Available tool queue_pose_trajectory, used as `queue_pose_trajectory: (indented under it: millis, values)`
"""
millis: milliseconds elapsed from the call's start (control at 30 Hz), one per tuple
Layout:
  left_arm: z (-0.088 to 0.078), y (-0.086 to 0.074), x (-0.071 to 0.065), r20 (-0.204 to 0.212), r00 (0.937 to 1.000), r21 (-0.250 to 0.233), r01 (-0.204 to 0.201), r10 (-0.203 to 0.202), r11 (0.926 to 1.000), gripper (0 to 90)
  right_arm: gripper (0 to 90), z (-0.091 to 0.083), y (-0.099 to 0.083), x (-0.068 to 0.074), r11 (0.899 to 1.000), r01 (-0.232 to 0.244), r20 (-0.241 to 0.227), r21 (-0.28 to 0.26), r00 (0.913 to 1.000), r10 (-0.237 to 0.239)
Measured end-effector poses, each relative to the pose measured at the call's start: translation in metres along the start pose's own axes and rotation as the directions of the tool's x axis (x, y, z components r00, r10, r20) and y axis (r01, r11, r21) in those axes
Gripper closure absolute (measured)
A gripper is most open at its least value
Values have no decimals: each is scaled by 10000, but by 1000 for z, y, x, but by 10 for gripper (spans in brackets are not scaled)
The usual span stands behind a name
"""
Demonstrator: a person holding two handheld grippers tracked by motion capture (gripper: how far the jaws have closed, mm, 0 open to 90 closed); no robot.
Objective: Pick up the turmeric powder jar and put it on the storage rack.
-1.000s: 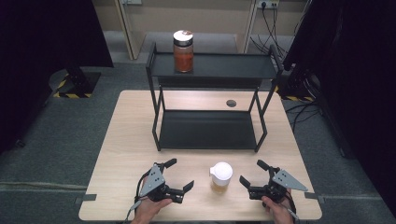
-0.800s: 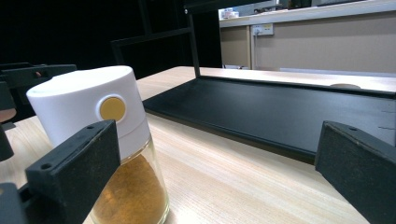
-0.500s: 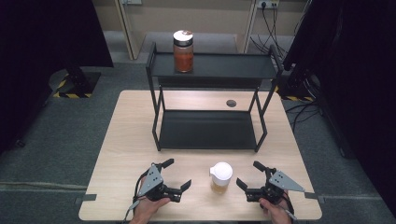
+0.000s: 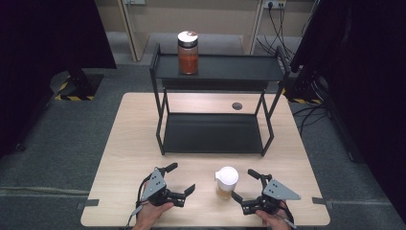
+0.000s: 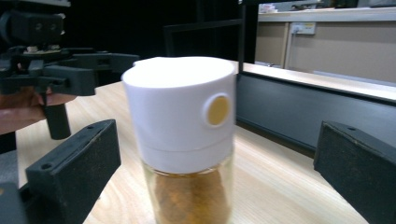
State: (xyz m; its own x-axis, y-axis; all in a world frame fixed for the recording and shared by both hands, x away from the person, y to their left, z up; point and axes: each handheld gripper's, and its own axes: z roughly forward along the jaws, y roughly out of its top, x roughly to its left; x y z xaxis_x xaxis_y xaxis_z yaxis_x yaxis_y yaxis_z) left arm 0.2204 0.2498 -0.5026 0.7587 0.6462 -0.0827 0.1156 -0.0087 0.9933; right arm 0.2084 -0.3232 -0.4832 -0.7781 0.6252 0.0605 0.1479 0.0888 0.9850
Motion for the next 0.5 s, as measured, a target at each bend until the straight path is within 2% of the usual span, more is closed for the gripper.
queue_pose_trajectory:
  millis: [100,500]
  values:
    - [0,0,1,7,10000,15,8,-8,10000,3,10,4,1,2,9998,174,-114,127,9998,-172]
    - [1,-1,1,51,10000,45,58,-58,10000,3,12,14,4,5,9991,230,-291,348,9993,-220]
